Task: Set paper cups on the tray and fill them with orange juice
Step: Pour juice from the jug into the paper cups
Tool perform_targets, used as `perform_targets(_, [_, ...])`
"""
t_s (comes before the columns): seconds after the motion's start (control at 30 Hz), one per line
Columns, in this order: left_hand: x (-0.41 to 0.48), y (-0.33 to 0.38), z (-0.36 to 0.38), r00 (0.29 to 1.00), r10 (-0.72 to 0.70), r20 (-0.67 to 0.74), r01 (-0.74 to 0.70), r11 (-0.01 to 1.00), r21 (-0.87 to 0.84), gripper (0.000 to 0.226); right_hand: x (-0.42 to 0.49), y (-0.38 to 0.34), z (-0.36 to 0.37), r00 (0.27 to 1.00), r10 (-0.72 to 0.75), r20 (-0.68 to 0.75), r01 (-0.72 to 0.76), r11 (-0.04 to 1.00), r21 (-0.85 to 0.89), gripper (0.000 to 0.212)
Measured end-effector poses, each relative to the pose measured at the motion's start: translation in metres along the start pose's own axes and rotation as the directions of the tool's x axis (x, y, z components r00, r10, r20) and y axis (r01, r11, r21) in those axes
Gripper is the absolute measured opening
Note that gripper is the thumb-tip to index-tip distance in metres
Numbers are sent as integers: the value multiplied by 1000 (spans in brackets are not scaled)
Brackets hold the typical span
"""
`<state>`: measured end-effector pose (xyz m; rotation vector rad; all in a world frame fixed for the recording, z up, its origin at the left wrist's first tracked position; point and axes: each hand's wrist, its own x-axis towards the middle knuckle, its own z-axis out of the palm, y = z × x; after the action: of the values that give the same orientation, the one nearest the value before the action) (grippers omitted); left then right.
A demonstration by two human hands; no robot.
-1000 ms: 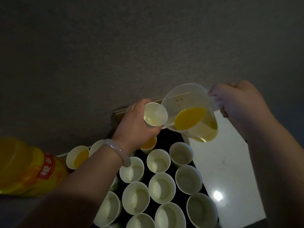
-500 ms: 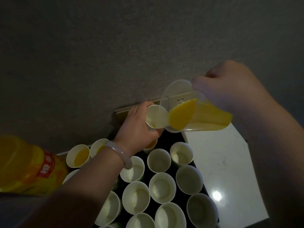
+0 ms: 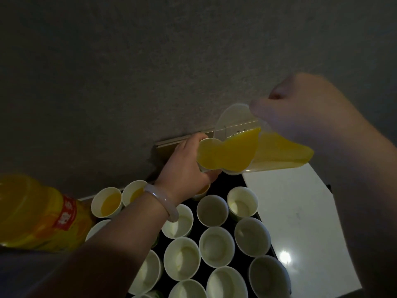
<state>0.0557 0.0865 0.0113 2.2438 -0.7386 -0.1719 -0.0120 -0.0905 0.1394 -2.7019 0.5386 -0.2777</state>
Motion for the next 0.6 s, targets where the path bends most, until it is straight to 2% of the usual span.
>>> perform_targets(0.6, [-2,-1,-2,999,-27,21,28,998,-51,68,3,-9,-7,1000,3,10,-2,999,-34,41])
